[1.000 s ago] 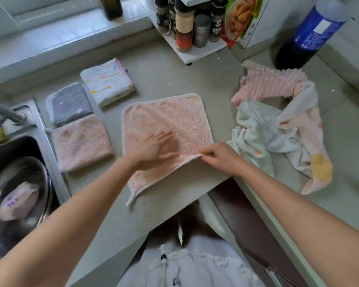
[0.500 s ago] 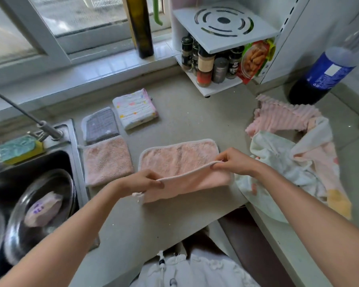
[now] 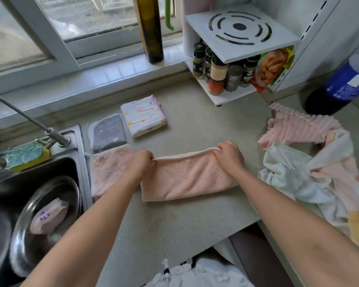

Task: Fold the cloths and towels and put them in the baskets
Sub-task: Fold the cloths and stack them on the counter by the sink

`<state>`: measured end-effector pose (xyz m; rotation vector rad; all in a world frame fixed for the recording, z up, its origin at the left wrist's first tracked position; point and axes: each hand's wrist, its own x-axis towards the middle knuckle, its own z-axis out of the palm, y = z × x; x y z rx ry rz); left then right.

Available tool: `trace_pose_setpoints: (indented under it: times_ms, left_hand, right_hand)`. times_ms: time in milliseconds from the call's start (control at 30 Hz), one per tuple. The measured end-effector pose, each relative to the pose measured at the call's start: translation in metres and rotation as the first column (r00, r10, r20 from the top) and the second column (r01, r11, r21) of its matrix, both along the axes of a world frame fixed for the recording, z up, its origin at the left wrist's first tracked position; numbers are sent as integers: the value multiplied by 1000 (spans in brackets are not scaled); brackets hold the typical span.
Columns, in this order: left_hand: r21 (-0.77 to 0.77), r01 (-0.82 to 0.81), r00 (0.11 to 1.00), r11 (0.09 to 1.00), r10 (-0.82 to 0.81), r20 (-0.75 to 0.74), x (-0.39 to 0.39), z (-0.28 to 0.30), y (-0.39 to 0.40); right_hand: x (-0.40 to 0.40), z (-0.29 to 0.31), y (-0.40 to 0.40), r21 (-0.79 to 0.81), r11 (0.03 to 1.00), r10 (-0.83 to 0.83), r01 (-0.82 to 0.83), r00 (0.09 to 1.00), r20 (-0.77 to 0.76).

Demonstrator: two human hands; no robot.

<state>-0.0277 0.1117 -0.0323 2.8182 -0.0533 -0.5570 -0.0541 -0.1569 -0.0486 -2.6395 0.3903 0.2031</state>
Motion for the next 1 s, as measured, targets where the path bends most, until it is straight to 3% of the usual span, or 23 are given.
trace_pose_setpoints:
  times_ms: [300, 500, 667, 833, 933, 1000]
  left_hand:
    - [-31, -18, 1000, 999, 18, -9, 11, -12, -5]
    - [0, -107, 994, 994, 107, -17, 10, -17, -12]
    - [-18, -153, 978, 988, 148, -148, 4, -15, -13]
    - [-323, -443, 835, 836, 255, -487, -2, -6, 1]
    - [-341, -482, 835, 807, 305, -459, -4, -8, 12]
    - [-392, -566, 813, 725, 412, -412, -7, -7, 9]
  right_hand:
    - [7, -11, 5, -134, 990, -60, 50, 996, -70]
    - [-1, -11, 10, -42, 968, -252, 249, 958, -136]
    - [-17, -10, 6, 38, 965, -255, 260, 961, -110]
    - [-23, -8, 6, 15, 963, -269, 269, 963, 25]
    - [-23, -6, 2, -29, 976, -214, 216, 975, 51]
    - [-23, -3, -4, -72, 982, -168, 172, 984, 60]
